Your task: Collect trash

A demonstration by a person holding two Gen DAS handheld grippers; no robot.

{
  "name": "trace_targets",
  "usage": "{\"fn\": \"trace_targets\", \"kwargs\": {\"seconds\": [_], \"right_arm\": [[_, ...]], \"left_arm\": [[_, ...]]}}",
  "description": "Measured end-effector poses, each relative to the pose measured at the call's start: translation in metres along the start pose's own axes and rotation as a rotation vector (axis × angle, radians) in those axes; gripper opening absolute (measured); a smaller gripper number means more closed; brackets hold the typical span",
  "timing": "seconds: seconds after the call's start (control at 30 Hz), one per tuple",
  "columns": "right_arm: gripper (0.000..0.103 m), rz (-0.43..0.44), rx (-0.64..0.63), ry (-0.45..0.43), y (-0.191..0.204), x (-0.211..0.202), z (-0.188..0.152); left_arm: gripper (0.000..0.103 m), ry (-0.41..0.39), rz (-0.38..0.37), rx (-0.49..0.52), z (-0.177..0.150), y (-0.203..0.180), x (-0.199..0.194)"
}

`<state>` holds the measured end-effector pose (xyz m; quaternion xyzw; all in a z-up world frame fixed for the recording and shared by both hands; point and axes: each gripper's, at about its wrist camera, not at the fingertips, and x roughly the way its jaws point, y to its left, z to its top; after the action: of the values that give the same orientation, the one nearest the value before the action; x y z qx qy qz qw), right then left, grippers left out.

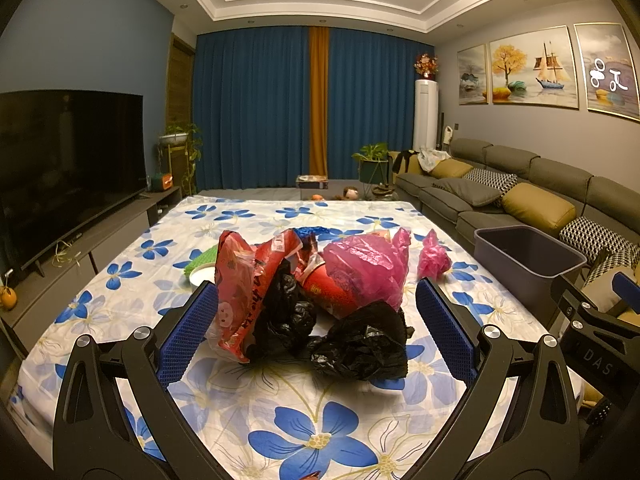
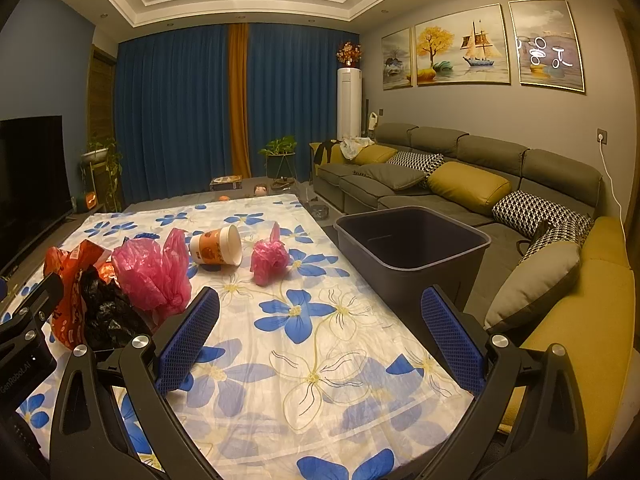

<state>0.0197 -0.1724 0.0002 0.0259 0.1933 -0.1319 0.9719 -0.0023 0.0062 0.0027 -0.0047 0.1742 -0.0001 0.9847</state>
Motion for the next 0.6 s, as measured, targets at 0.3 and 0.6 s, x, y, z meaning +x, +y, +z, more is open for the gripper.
{"fn": "trace_targets", "kwargs": {"seconds": [0.3,0.6], "right_arm": [[0.098,-0.002,0.001,-0.001,0.0001,-0.0008,-0.0010],[0.098,-0.001,0.001,0.000,-0.0002,-0.0007,-0.0012]], "left_arm": [[0.097,0.000,0.000,0.000,-0.0002,-0.0003,-0.0001],[0.097,-0.001,0.000,0.000,0.0000,-0.0001,-0.0004]]}}
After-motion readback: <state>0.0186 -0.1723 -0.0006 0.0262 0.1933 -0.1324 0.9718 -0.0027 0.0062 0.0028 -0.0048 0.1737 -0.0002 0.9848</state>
